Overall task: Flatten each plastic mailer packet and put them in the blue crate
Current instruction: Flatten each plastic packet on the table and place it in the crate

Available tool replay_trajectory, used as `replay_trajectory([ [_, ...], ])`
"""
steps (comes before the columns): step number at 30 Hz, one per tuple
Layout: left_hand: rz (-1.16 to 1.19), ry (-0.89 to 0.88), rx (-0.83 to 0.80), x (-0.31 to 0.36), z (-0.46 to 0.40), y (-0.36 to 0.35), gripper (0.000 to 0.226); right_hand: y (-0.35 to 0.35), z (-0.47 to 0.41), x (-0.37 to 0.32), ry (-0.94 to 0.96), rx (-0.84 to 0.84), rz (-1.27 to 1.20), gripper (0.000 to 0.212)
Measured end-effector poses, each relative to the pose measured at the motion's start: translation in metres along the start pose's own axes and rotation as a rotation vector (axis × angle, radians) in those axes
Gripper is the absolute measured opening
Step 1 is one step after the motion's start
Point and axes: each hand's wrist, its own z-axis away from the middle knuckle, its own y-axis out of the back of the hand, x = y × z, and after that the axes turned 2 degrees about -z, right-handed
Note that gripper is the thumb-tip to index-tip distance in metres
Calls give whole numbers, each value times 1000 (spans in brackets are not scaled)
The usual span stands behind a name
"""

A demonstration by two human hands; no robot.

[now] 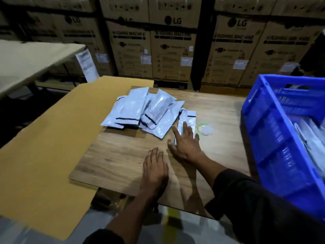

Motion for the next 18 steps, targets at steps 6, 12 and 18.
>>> replay_trajectory([
  [6,32,-25,7,6,4,12,53,-2,35,14,82,117,58,25],
  [12,-23,-317,76,14,11,29,69,2,130,51,490,15,101,41],
  [18,-159,-573,29,12,0,27,59,20,162,79,581,14,203,21],
])
